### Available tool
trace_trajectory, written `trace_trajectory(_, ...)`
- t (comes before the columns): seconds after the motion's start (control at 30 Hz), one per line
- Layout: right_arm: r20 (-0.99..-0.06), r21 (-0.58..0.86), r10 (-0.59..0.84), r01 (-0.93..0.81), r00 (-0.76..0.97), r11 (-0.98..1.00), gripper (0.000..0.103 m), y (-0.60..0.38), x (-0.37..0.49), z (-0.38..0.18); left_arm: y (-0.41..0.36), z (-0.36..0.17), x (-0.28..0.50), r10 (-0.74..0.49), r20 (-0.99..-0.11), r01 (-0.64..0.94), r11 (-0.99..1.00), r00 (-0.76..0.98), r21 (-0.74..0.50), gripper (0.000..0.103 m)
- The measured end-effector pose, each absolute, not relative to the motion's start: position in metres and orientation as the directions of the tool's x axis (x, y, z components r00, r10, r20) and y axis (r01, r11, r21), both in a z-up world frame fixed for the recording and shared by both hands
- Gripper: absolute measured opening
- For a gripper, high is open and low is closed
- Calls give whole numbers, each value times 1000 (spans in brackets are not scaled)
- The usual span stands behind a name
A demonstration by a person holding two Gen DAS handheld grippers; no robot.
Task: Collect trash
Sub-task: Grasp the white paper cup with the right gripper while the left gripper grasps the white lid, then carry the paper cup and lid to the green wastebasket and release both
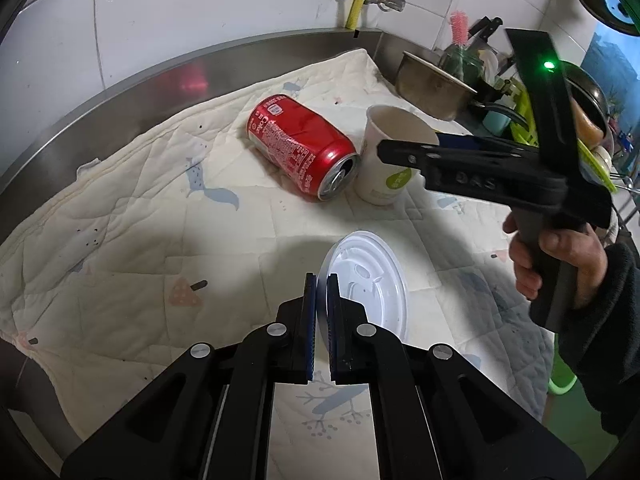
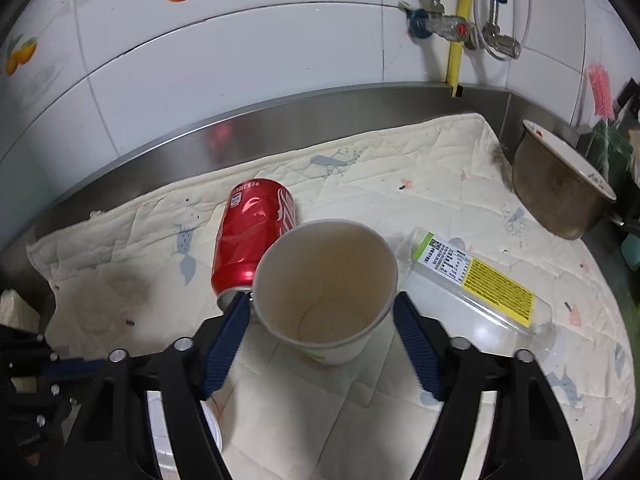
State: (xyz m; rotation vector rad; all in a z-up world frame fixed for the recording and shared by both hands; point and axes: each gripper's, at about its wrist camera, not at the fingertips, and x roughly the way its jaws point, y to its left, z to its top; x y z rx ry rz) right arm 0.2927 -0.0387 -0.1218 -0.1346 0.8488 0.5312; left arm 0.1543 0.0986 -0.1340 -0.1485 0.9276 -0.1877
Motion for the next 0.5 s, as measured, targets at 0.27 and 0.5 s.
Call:
trace_trajectory(0.27,-731,80,384,-487,565,870,60,-48,277,-115,94,-127,152,-222,-775,103,974,591,-200,4)
trace_trajectory(0.5,-693,112,381,-431,612,896,60,-107,227,-88,70,-111,144,-251,-761,164,968,599,-190,4)
